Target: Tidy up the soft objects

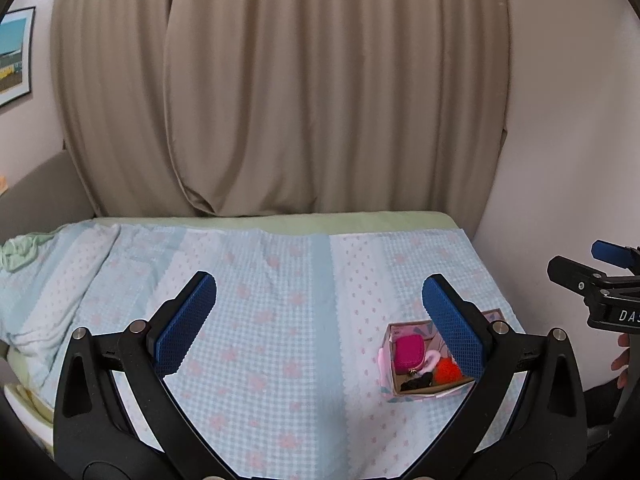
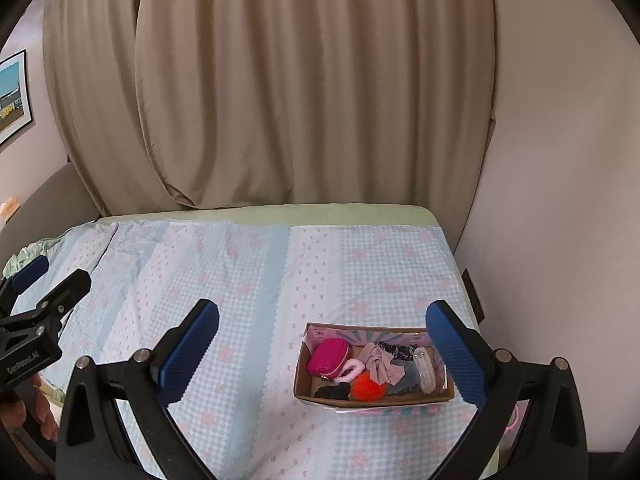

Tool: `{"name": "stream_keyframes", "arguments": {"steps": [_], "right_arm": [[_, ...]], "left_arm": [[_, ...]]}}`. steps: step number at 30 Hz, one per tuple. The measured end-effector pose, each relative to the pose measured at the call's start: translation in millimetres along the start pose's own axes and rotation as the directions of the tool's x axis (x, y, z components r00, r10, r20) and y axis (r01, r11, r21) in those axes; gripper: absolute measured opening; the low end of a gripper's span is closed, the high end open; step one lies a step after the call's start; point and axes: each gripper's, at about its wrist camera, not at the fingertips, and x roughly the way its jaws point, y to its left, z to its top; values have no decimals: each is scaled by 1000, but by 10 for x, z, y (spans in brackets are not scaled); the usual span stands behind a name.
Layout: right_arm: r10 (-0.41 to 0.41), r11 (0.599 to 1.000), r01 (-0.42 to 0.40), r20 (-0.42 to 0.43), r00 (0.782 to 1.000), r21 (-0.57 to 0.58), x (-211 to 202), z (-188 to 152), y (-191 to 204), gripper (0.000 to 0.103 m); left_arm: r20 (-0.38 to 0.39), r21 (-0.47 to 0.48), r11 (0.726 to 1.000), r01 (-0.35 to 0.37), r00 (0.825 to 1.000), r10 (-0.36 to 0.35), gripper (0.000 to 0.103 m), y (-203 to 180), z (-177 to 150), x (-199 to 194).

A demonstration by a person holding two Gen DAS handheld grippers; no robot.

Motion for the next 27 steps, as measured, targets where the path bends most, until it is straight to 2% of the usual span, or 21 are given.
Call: {"name": "stream_keyframes", "arguments": {"steps": [11, 27], "right_arm": [[-32, 999, 32, 21, 999, 8, -72, 26, -53, 103], [-36, 999, 36, 27, 999, 16, -54, 53, -138, 103]], "left_arm": [[23, 5, 1000, 12, 1000, -12, 103, -70, 29, -9], [35, 21, 1000, 10, 999, -11, 103, -192, 67, -46]]}}
